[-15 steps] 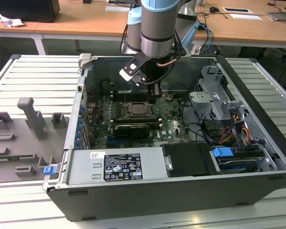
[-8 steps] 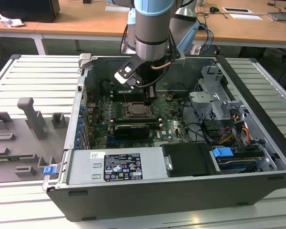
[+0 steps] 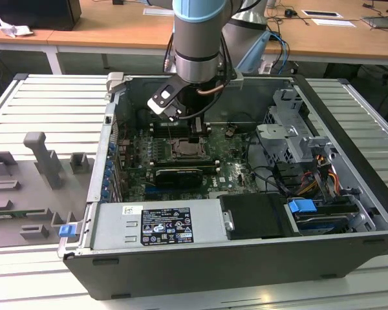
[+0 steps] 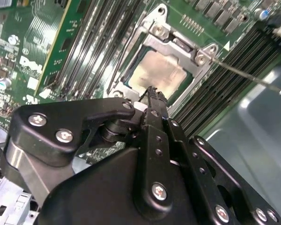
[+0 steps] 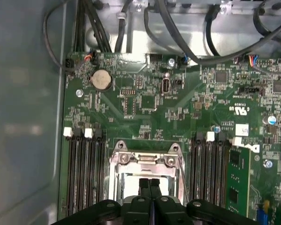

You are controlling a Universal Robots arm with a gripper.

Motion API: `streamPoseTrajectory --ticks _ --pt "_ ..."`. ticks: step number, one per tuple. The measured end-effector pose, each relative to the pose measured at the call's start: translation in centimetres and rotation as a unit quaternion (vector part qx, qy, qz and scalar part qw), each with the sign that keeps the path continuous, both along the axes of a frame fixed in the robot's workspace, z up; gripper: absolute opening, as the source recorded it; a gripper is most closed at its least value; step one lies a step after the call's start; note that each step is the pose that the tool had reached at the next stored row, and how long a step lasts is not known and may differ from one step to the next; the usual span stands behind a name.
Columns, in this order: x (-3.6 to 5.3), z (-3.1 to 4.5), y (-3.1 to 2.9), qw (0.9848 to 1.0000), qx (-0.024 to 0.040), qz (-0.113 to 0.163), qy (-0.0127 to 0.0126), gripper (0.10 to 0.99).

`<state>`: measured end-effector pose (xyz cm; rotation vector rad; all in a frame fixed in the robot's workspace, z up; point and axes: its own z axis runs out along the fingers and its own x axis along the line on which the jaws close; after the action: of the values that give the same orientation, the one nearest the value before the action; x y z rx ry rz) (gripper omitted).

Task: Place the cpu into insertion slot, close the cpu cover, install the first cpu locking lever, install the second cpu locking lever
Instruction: 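Close the cpu cover, then install the first cpu locking lever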

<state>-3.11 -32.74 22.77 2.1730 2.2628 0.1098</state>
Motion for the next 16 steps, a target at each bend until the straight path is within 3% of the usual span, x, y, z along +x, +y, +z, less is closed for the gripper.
streamPoseTrajectory --ticks 7,16 --pt "-0.71 -0.01 0.0 1.0 0.0 0.0 0.0 0.106" --pt "-0.77 0.22 0.0 1.0 0.0 0.0 0.0 0.106"
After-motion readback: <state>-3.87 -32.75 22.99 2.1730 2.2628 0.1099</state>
